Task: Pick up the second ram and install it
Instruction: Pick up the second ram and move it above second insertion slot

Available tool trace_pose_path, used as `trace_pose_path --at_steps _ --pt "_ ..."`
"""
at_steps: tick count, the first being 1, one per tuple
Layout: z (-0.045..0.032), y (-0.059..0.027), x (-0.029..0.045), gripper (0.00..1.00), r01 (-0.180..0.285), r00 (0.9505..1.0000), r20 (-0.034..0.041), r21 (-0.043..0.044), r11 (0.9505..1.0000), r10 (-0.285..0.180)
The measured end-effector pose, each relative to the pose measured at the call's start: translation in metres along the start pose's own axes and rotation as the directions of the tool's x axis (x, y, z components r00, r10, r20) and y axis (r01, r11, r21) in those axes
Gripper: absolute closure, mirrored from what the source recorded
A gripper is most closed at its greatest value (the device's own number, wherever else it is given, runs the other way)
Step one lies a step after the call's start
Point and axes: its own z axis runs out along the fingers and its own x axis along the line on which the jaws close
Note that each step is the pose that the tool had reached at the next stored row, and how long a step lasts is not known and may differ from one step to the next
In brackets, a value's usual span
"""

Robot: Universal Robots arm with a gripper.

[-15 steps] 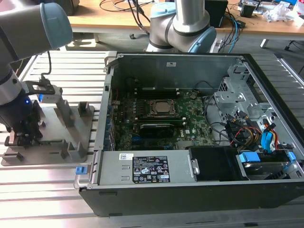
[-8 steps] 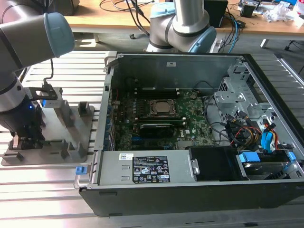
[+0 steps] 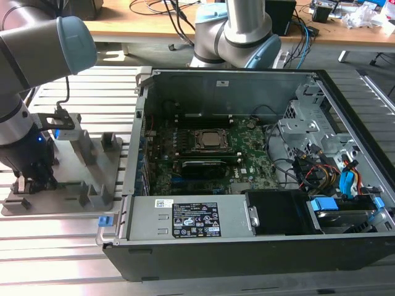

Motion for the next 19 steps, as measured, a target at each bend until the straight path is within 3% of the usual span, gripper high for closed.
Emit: trace_pose_path --at_steps 11,19 --pt "-0.0004 0.0 0.0 0.86 0.0 1.0 0.0005 0.0002 1.0 0.0" --pt "-0.0165 0.0005 -0.0007 0.86 0.0 1.0 0.0005 0.0001 1.0 0.0"
